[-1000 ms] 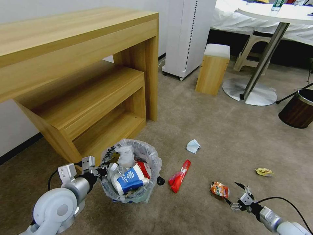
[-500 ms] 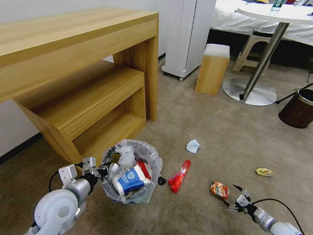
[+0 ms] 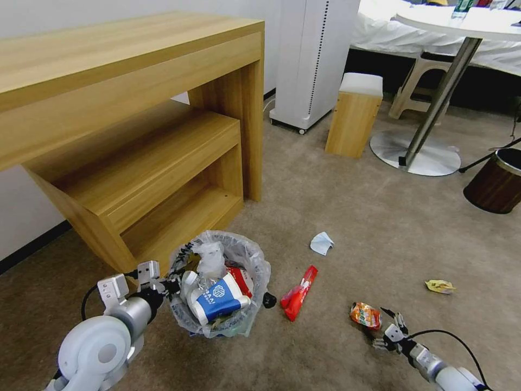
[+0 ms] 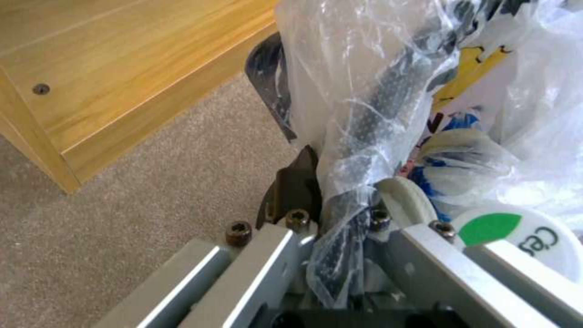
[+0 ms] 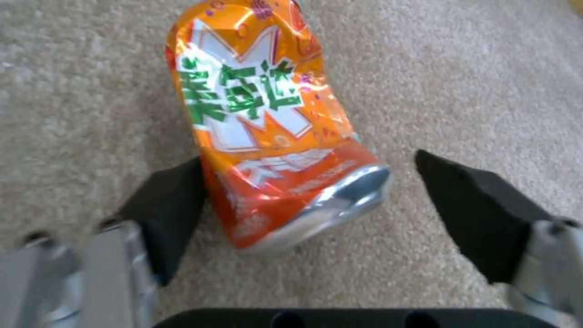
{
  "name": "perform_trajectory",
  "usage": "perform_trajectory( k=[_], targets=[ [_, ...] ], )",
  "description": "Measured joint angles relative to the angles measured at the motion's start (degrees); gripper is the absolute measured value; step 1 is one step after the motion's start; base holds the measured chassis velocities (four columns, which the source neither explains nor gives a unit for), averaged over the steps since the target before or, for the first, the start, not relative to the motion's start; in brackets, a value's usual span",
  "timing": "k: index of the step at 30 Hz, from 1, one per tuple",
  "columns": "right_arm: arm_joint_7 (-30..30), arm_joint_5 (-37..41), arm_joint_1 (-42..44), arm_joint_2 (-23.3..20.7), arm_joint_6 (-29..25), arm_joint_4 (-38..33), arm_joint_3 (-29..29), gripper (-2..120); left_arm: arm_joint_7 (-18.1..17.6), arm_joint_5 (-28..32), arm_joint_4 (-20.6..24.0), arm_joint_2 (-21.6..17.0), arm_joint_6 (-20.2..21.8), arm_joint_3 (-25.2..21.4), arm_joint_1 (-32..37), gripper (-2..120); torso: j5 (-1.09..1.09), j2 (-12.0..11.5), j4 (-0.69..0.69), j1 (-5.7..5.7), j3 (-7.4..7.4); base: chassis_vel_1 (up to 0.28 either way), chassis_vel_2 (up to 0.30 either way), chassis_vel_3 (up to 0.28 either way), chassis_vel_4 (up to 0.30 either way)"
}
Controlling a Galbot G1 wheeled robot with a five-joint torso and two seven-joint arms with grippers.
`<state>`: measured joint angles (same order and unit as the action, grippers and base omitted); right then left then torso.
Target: Pick up the trash bin and place the garbage on the floor into it.
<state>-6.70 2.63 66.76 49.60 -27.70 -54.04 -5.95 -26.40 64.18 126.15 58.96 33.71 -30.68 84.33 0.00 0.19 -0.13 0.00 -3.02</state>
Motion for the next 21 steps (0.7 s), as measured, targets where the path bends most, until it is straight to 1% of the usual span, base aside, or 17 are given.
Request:
perform_trajectory(
  k=[2,3,4,6,7,9,10,11,12,14,15,16,17,18,19,21],
  targets=[
    [-0.04,-0.01,-0.29,0.11,-0.37,0.33,-0.11,76,0.0,-0.11,-0.02,0.07,-0.01,0.06,0.03,0,-0.01,0.0,0.0,0.0,0.0,0.0,0.0,0.0,0.0],
    [-0.04,-0.01,-0.29,0.11,-0.37,0.33,-0.11,76,0.0,-0.11,-0.02,0.07,-0.01,0.06,0.03,0,-0.01,0.0,0.0,0.0,0.0,0.0,0.0,0.0,0.0],
    [-0.05,-0.01,-0.48,0.22,-0.53,0.45,-0.12,68,0.02,-0.13,-0.02,0.14,-0.02,0.07,0.04,0,0.0,0.0,0.0,0.0,0.0,0.0,0.0,0.0,0.0],
    [-0.04,-0.02,-0.62,0.29,-0.65,0.46,-0.13,60,0.02,-0.16,0.0,0.24,-0.05,0.07,0.08,0,-0.01,0.0,0.0,0.0,0.0,0.0,0.0,0.0,0.0],
    [-0.04,-0.02,-0.62,0.29,-0.65,0.46,-0.13,60,0.02,-0.16,0.0,0.24,-0.05,0.07,0.08,0,-0.01,0.0,0.0,0.0,0.0,0.0,0.0,0.0,0.0],
    [0.05,-0.02,-0.78,0.43,-0.97,0.38,-0.18,50,0.04,-0.19,0.07,0.34,-0.15,0.07,0.12,0,-0.04,0.0,-0.01,0.0,0.01,0.0,0.0,0.0,0.0],
    [0.02,-0.05,-0.79,0.45,-1.0,0.32,-0.18,47,0.06,-0.2,0.1,0.35,-0.21,0.06,0.12,0,-0.02,0.0,0.0,0.0,0.01,0.0,0.0,0.0,0.0],
    [-0.05,-0.14,-0.78,0.51,-0.97,0.3,-0.15,40,0.06,-0.28,0.12,0.4,-0.3,0.05,0.12,0,0.04,0.0,-0.01,0.0,0.0,0.0,0.0,0.0,0.0],
    [-0.05,-0.14,-0.78,0.51,-0.97,0.3,-0.15,40,0.06,-0.28,0.12,0.4,-0.3,0.05,0.12,0,0.04,0.0,-0.01,0.0,0.0,0.0,0.0,0.0,0.0],
    [-0.1,-0.18,-0.83,0.54,-1.03,0.21,-0.18,33,0.07,-0.36,0.12,0.48,-0.35,0.06,0.1,0,0.01,0.0,0.0,0.0,0.0,0.0,0.0,0.0,0.0],
    [-0.27,-0.19,-0.87,0.56,-1.27,0.21,-0.25,25,0.09,-0.49,0.12,0.54,-0.52,0.06,0.1,0,-0.01,0.0,0.0,0.0,0.0,0.0,0.0,0.0,0.0],
    [-0.27,-0.19,-0.87,0.56,-1.27,0.21,-0.25,25,0.09,-0.49,0.12,0.54,-0.52,0.06,0.1,0,-0.01,0.0,0.0,0.0,0.0,0.0,0.0,0.0,0.0],
    [-0.48,-0.19,-0.89,0.59,-1.39,0.22,-0.34,22,0.09,-0.55,0.11,0.57,-0.58,0.06,0.1,0,0.01,0.0,0.0,0.0,0.0,0.0,0.0,0.0,0.0],
    [-0.67,-0.19,-0.93,0.61,-1.54,0.26,-0.44,18,0.09,-0.65,0.09,0.58,-0.67,0.05,0.1,0,0.02,0.0,0.0,0.0,0.0,0.0,0.0,0.0,0.0],
    [-1.02,-0.16,-1.05,0.65,-2.01,0.45,-0.66,12,0.12,-0.74,0.07,0.59,-0.7,0.06,0.15,0,-0.01,0.0,0.0,0.0,0.0,0.0,0.0,0.0,0.0],
    [-1.09,-0.16,-1.07,0.65,-2.05,0.47,-0.69,10,0.13,-0.74,0.07,0.59,-0.7,0.07,0.16,0,-0.02,0.0,0.0,0.0,0.0,0.0,0.0,0.0,0.0]
  ],
)
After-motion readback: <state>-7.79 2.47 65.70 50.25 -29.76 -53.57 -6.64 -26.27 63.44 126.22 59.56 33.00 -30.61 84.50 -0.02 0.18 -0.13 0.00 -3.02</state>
